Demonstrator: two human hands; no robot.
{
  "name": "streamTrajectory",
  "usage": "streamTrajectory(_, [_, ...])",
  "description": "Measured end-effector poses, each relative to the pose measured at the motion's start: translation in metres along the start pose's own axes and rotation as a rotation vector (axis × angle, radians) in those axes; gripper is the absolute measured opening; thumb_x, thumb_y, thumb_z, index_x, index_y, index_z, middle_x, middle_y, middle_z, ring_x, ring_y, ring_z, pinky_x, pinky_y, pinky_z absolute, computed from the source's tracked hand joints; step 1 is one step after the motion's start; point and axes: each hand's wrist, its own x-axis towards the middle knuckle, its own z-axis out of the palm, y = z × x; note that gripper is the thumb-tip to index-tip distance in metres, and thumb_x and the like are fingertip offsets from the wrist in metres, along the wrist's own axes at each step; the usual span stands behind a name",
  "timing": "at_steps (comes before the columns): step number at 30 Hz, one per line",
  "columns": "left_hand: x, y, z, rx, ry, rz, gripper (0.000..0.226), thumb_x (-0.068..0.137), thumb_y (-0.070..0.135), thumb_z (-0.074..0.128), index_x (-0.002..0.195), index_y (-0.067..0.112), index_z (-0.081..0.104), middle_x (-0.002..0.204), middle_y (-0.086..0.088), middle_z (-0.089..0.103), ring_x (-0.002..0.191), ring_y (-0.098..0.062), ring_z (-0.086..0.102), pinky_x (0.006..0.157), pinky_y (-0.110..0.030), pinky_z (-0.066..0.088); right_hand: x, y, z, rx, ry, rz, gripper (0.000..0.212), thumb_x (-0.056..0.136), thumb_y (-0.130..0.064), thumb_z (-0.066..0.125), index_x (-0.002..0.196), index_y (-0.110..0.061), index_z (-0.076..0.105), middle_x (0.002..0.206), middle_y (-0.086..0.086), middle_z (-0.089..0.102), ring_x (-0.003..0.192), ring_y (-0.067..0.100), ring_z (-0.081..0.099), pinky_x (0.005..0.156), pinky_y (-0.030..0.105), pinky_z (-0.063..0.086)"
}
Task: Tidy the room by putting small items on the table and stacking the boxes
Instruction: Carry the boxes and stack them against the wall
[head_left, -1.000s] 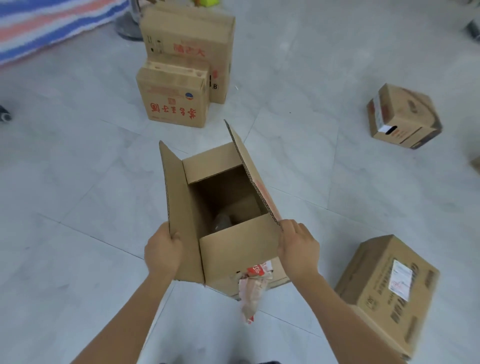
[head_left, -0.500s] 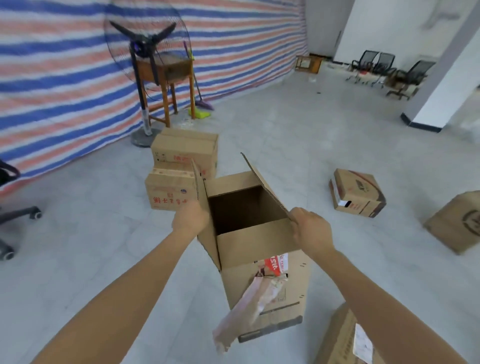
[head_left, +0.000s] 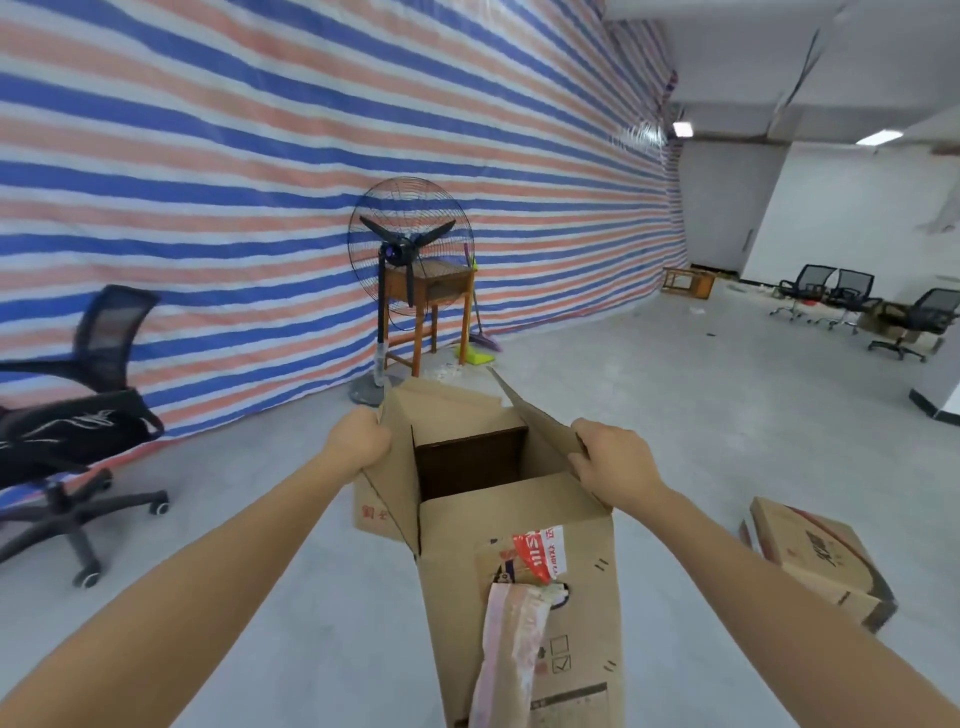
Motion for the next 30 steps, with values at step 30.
streamTrajectory(30, [-0.183, -0.141, -0.139, 0.111, 1.053, -1.083, 0.034, 0.090, 0.007, 0.043, 0.058, 0.011, 0.034, 0.061, -0.002, 0.039, 0.064, -0.023, 0.045, 0.052, -0.028, 0.032, 0.131, -0.342, 0.065, 0.537, -0.200, -1.386, 0.017, 0.096, -0.025, 0.047, 0.082, -0.026, 0.036, 0.074, -0.010, 0.046, 0.061, 0.001, 0.040, 0.050, 0.015, 0.029])
